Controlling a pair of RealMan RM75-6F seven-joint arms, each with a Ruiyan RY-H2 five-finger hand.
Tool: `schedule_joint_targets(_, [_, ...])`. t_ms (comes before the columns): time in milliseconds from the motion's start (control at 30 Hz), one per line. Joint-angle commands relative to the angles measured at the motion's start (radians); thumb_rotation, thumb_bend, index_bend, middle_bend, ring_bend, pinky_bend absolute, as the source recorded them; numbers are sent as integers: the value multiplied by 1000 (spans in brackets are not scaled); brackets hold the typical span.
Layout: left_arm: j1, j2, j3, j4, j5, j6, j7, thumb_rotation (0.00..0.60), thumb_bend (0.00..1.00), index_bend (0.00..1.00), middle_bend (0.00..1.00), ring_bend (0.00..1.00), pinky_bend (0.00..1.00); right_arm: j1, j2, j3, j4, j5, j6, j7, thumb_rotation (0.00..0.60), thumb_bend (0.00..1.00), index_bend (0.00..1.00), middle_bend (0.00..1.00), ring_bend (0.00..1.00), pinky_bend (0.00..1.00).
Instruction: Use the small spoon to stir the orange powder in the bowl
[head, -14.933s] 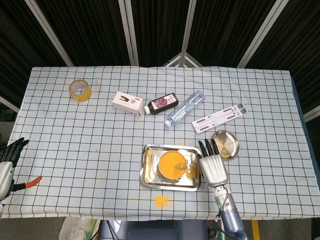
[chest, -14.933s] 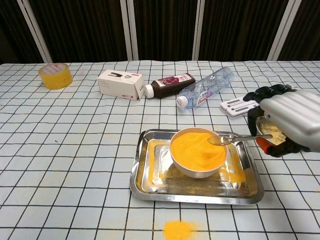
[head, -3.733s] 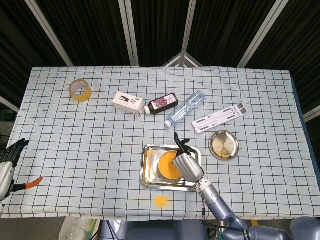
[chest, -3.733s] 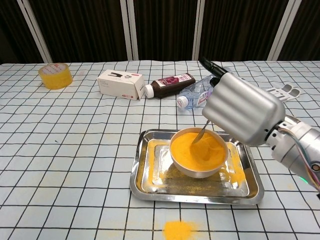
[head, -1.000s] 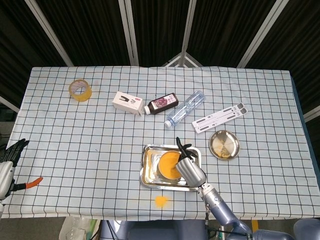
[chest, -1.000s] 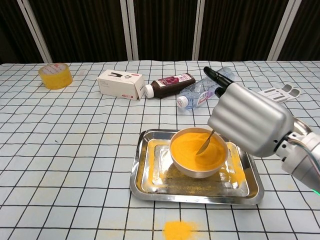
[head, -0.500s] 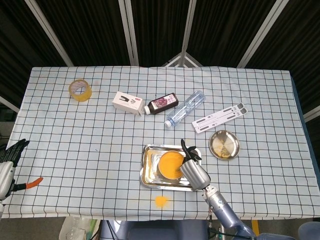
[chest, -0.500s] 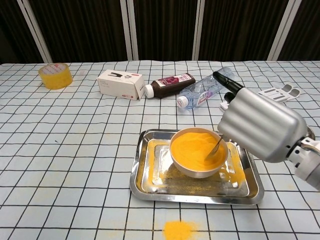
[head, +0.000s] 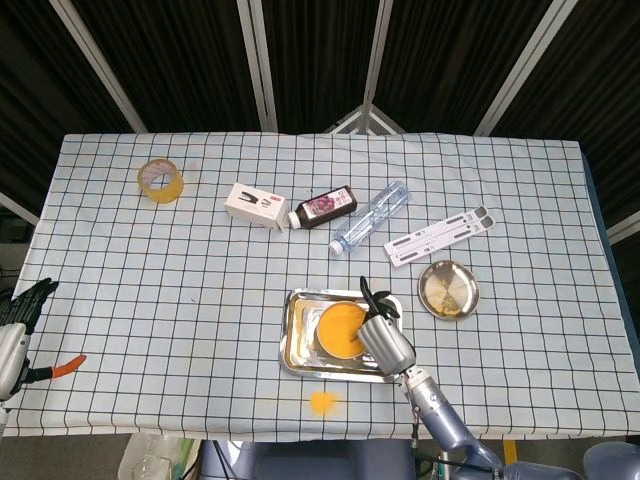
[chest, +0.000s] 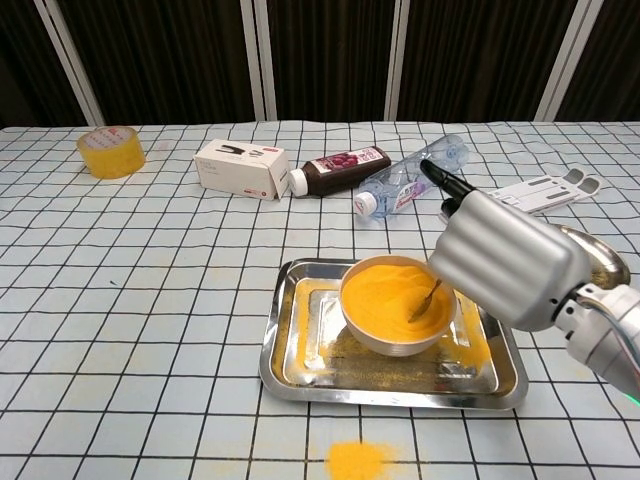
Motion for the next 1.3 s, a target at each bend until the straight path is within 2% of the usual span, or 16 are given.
schedule_joint_targets(33, [-1,0,0,1,0,-3,-2,600,0,0,0,0,0,12,-14,14,13,4,-6,0,600,980,887,715,395,0])
schedule_joint_targets(200, [-3,2,0,1,-1,-6,-6,600,0,0,0,0,0,26,-25,37,23,13,-7,0,600,980,887,715,395,0])
schedule_joint_targets(333, [-4,2,1,0,1,-8,-6,600,0,0,0,0,0,34,0,46,-14,2,4,-11,600,981,887,715,395,0])
schedule_joint_targets(600, [-2,0,2,0,3,-4,-1,600,0,0,0,0,0,33,62,40,-86,-14,11,-51,600,980,887,715,395,0])
schedule_joint_targets(867, [-2,-2,-3,-1,-4,-1,3,600,0,0,0,0,0,29,82,5,-66,-26,-8,-80,600,980,887,715,395,0])
schedule_joint_targets(1033, [-3,-7,-11,2,-5,6,-2,600,0,0,0,0,0,39,74,33,-91,-29,7,-69,600,980,887,715,395,0])
schedule_joint_targets(1200, [-4,-8,-21,4,0,22,-4,600,0,0,0,0,0,41,81,24,-105,-29,-6,-91,600,980,887,715,395,0])
schedule_joint_targets(1300, [-2,-11,-28,6,7,40,-5,600,0,0,0,0,0,34,77,38,-123,-22,15,-74,600,980,887,716,395,0])
